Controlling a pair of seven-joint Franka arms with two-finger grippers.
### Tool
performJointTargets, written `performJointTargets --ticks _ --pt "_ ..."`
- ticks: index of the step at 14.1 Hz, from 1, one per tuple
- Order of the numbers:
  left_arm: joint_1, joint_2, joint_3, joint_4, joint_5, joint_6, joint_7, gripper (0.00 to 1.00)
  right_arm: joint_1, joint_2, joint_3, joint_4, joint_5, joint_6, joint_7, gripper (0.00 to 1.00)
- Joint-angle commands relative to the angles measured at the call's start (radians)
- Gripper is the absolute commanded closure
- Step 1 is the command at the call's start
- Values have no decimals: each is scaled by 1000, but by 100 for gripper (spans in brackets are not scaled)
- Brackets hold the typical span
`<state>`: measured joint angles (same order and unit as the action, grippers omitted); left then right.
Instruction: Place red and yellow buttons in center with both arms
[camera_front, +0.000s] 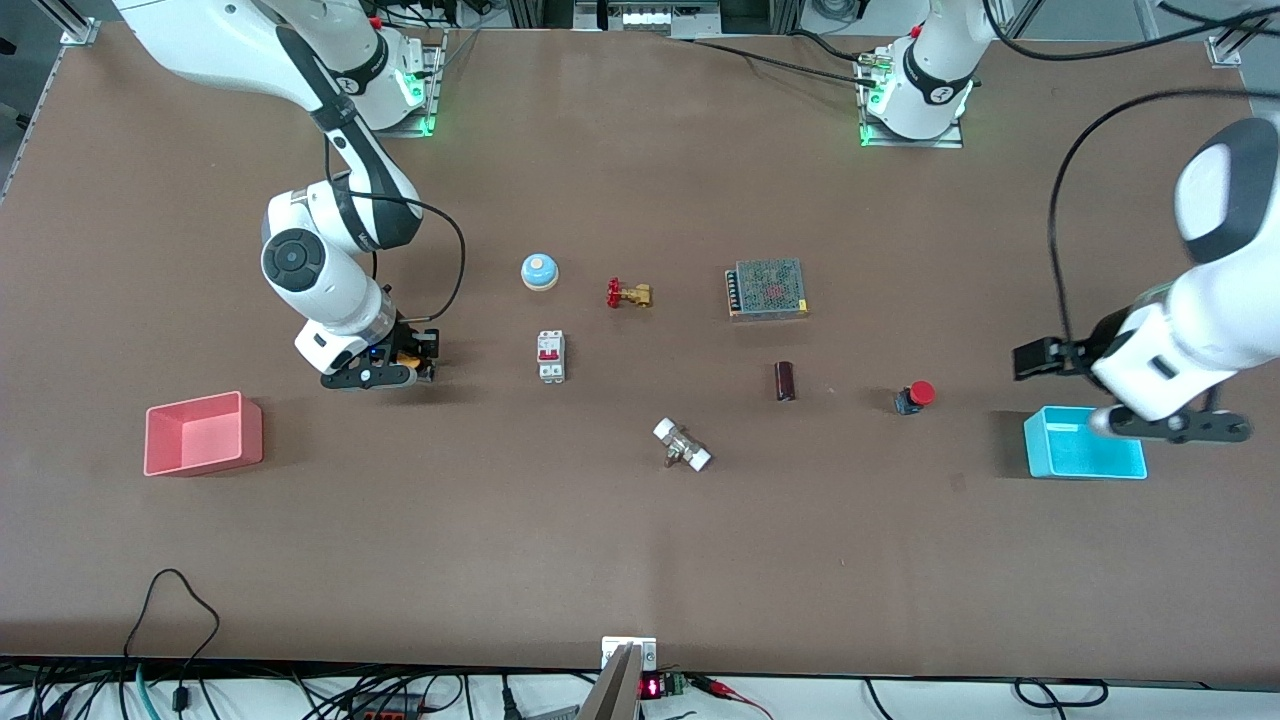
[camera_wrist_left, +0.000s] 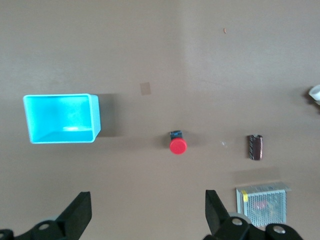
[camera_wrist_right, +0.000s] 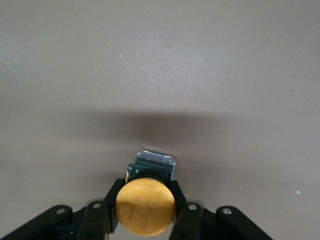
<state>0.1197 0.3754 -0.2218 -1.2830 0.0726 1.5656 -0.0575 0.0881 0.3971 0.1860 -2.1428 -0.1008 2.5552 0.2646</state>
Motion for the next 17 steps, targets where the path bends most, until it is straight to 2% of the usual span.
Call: performJointTargets --ticks 1,5,6,7,8,9,10,13,15,17 --pt "1 -1 -5 97 -5 -93 25 0 -1 5 1 3 -19 11 21 51" --pt "3 -35 -1 68 4 -145 31 0 -1 11 1 6 -19 17 21 30" --pt "5 -64 -4 23 6 -147 34 0 -1 9 1 7 -17 17 19 21" --pt "6 -111 -5 -45 4 -121 45 0 -2 3 1 14 -17 14 18 1" --pt "6 -168 -5 -137 3 -60 53 0 -5 -4 3 41 -16 5 5 0" --pt "12 -234 -5 -245 -4 15 54 0 -8 -32 3 65 -11 -39 4 0" --pt "18 -280 -5 -312 -4 43 54 0 -10 -53 3 113 -2 -117 4 0" --pt "20 -288 -2 -317 -8 40 54 0 -51 -139 3 257 4 -404 -1 0" --pt "26 -286 1 -314 -10 40 65 0 -86 -210 1 312 57 -537 -2 0" --pt "28 -280 2 -297 -10 37 94 0 -120 -238 -8 429 90 -729 -21 0"
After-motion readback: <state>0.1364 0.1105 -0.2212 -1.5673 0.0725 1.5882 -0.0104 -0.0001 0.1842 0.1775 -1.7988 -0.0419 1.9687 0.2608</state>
